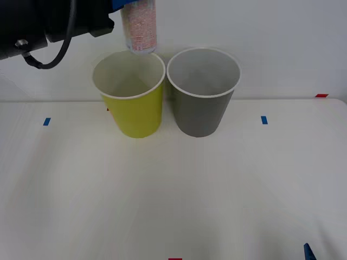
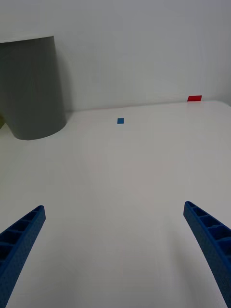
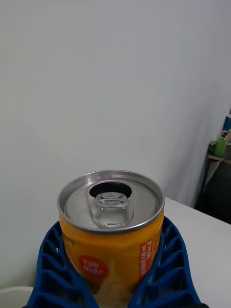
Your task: Put cans in the gray bin and PET bottles in the light green bin.
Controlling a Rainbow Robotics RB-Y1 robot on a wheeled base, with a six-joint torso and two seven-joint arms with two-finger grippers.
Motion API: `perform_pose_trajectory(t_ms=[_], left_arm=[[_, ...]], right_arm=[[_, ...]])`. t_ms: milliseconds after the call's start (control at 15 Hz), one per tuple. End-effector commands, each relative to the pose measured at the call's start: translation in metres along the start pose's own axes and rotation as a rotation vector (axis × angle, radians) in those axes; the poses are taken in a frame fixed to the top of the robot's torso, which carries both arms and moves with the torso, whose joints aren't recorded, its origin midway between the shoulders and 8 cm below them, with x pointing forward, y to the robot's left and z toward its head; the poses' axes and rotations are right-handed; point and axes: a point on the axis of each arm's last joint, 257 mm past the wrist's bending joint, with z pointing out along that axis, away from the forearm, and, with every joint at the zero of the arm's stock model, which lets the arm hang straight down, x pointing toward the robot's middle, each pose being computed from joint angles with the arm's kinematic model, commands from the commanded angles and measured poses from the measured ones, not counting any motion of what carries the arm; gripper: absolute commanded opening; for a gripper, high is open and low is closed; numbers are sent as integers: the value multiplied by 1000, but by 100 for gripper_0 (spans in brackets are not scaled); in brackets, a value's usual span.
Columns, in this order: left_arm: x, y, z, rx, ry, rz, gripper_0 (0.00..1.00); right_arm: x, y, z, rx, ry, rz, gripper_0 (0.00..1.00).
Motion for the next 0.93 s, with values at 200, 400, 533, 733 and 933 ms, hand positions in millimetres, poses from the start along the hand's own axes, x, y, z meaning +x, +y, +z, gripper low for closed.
perform_pose_trajectory(t_ms=[200, 400, 533, 733, 933], left_arm=[[-1, 2, 42, 29, -32, -56, 0], [-1, 6, 73, 35, -44, -57, 0], [0, 6, 90, 34, -62, -46, 0], [5, 8, 114, 24, -80, -29, 0], [14, 12, 136, 11, -102, -22, 0]], right_arm=[[0, 0, 0, 0, 0, 0, 100], [0, 0, 0, 0, 0, 0, 100], [0, 0, 0, 0, 0, 0, 100], [0, 0, 0, 0, 0, 0, 100], [0, 0, 0, 0, 0, 0, 100]])
